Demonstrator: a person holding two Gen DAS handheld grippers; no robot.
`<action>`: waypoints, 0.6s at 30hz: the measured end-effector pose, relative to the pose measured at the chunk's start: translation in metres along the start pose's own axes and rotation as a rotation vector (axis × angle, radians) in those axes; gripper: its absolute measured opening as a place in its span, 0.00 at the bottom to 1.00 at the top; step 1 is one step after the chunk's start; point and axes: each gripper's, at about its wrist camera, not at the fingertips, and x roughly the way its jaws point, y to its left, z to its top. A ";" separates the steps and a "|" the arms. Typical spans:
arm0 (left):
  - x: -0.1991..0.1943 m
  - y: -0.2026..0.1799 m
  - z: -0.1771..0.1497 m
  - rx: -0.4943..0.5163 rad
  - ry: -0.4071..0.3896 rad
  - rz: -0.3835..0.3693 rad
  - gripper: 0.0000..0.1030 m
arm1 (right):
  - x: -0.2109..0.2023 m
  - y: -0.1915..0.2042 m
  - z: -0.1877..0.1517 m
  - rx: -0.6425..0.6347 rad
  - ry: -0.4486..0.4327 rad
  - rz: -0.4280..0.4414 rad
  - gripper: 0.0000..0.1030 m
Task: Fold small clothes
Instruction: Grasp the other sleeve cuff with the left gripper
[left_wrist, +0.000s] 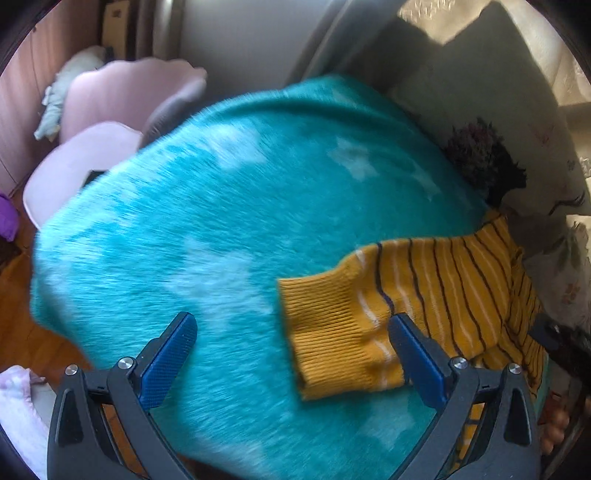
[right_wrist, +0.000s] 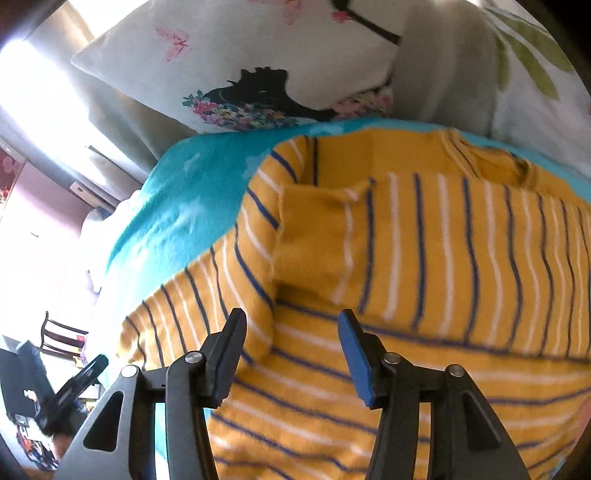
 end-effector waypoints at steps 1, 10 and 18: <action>0.001 -0.005 0.001 0.015 -0.017 0.016 1.00 | -0.005 -0.004 -0.006 0.005 -0.005 -0.004 0.54; 0.021 -0.019 0.016 -0.026 0.062 -0.165 0.08 | -0.040 -0.054 -0.046 0.104 -0.036 -0.109 0.54; -0.035 0.037 0.110 -0.100 -0.131 -0.049 0.08 | -0.062 -0.078 -0.067 0.136 -0.070 -0.156 0.54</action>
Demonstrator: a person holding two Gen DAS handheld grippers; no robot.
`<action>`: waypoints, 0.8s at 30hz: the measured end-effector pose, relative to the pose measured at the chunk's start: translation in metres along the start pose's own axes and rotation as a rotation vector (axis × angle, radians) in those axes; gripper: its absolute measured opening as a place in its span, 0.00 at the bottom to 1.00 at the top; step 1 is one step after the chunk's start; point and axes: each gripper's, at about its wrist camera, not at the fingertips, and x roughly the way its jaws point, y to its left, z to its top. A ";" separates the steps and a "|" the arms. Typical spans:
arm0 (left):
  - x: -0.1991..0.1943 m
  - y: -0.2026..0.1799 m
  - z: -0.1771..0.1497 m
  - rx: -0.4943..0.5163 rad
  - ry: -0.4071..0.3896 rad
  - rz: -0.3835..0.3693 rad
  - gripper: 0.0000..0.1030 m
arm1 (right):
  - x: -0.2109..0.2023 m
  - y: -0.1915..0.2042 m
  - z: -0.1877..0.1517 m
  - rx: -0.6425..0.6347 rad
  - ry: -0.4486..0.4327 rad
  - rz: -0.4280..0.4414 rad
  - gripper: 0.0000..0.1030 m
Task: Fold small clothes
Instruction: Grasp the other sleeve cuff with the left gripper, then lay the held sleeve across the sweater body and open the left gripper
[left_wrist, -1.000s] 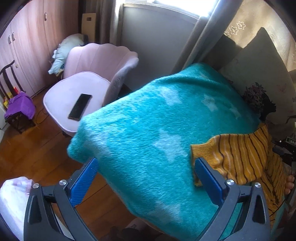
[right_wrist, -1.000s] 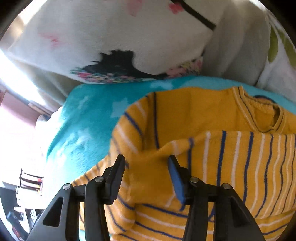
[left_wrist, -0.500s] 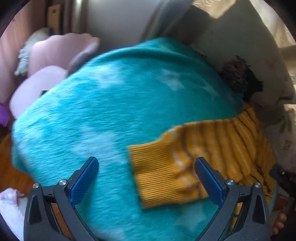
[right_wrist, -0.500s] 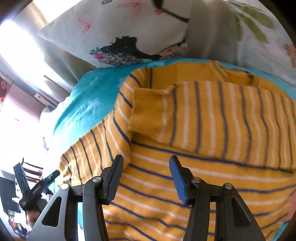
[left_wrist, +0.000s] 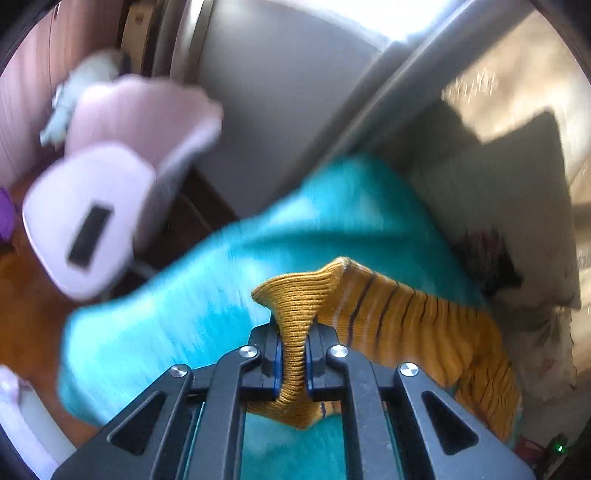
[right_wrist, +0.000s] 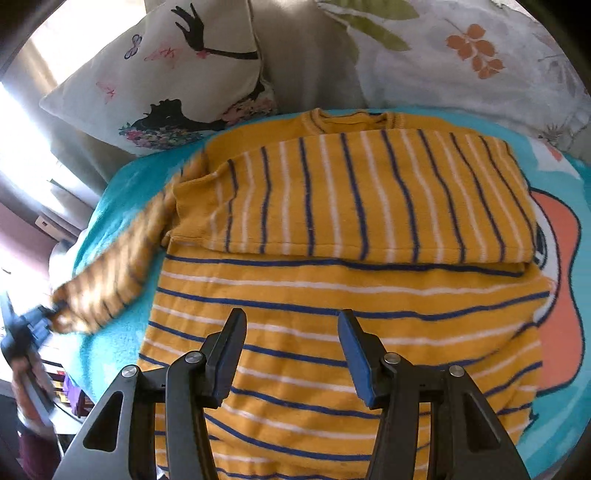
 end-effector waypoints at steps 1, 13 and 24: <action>-0.005 -0.004 0.007 0.012 -0.015 -0.004 0.08 | 0.000 -0.001 -0.002 0.003 0.002 -0.001 0.54; -0.039 -0.179 -0.040 0.338 0.019 -0.275 0.08 | -0.015 -0.018 -0.029 0.058 -0.025 0.054 0.54; 0.001 -0.403 -0.175 0.623 0.218 -0.480 0.08 | -0.058 -0.108 -0.060 0.190 -0.130 0.057 0.54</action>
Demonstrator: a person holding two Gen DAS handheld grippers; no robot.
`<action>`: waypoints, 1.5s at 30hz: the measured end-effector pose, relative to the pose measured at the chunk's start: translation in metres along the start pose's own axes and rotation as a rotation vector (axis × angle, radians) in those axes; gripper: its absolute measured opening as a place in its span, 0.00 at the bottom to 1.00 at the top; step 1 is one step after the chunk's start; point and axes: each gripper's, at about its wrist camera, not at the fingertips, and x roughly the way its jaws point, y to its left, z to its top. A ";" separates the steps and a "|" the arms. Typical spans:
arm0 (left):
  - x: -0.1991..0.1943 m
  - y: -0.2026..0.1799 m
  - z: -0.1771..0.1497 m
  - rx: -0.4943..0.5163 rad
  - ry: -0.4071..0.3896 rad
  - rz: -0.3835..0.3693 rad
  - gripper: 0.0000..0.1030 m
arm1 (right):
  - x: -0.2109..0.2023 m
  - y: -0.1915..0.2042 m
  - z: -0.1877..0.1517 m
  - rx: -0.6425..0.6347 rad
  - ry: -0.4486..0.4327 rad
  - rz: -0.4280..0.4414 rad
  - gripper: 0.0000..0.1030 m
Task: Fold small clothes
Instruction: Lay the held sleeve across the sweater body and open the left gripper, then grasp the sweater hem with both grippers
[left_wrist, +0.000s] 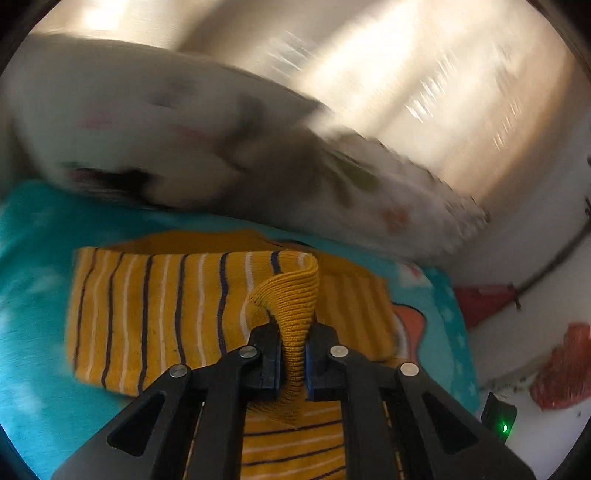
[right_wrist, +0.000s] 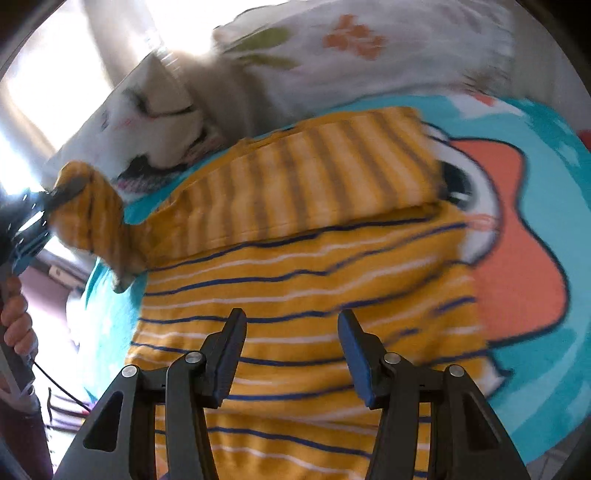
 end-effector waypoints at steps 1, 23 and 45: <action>0.018 -0.018 0.000 0.018 0.023 -0.012 0.08 | -0.005 -0.014 -0.001 0.022 -0.006 -0.010 0.54; 0.107 -0.107 -0.055 0.079 0.157 0.119 0.64 | -0.028 -0.165 0.017 0.129 0.003 -0.050 0.54; -0.060 0.062 -0.162 -0.348 0.000 0.515 0.70 | 0.044 -0.096 0.080 -0.092 0.023 0.008 0.55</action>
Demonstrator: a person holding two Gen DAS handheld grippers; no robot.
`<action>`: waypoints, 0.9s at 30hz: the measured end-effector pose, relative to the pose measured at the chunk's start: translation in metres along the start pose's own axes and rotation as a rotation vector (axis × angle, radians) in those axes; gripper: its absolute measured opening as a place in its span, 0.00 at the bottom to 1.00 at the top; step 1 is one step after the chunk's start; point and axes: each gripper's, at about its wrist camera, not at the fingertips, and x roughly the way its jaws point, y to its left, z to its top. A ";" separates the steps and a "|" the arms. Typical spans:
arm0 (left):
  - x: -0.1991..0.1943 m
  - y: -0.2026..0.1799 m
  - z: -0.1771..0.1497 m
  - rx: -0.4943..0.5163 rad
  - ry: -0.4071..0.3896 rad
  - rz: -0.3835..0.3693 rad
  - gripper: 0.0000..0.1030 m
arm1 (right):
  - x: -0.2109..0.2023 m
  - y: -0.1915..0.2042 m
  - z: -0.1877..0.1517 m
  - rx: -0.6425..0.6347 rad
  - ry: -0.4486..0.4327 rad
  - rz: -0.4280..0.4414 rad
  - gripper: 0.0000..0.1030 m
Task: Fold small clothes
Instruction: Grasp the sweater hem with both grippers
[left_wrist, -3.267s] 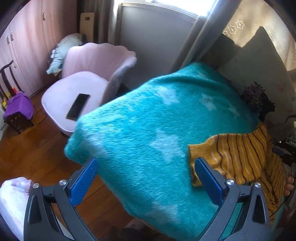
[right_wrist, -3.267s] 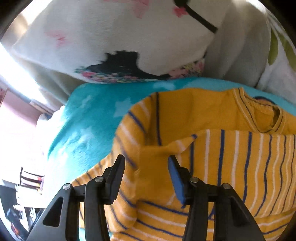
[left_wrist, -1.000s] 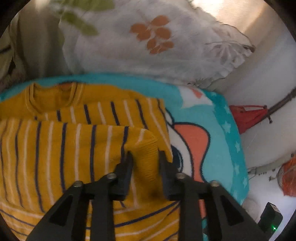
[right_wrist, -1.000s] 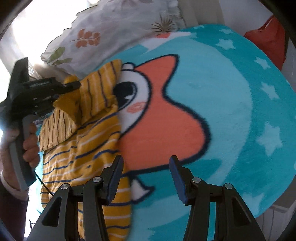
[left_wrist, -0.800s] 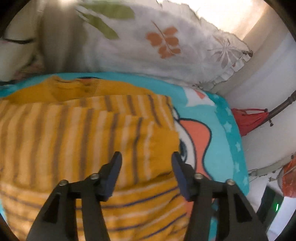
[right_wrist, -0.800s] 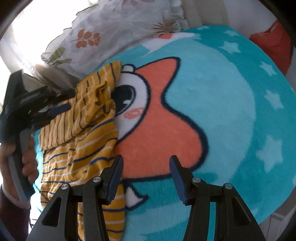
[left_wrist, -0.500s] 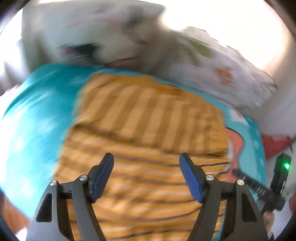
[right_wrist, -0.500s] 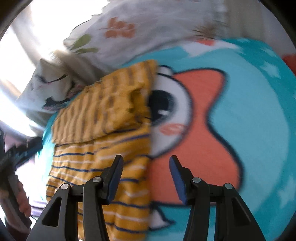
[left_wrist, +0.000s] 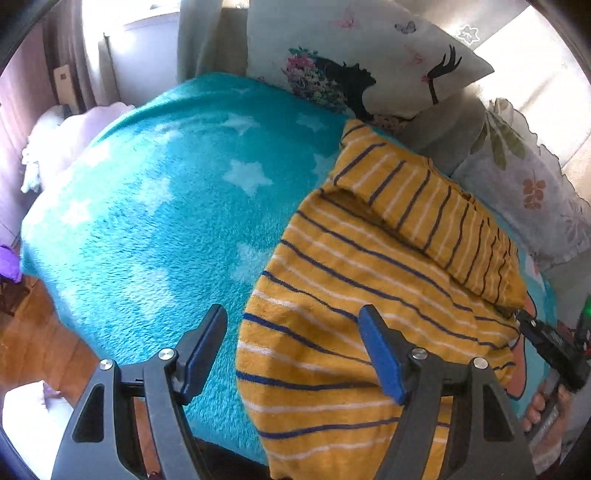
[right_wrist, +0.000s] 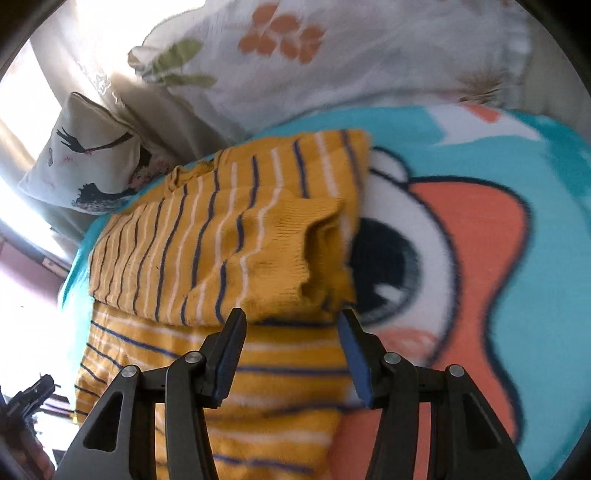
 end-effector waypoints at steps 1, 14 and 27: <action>0.004 0.003 0.000 0.005 0.009 -0.012 0.70 | -0.009 -0.002 -0.006 0.004 -0.006 -0.010 0.57; 0.057 0.023 -0.003 0.070 0.211 -0.231 0.71 | -0.058 -0.031 -0.140 0.309 0.073 0.055 0.60; 0.059 0.001 -0.037 0.208 0.324 -0.511 0.78 | -0.043 0.027 -0.172 0.399 0.077 0.161 0.62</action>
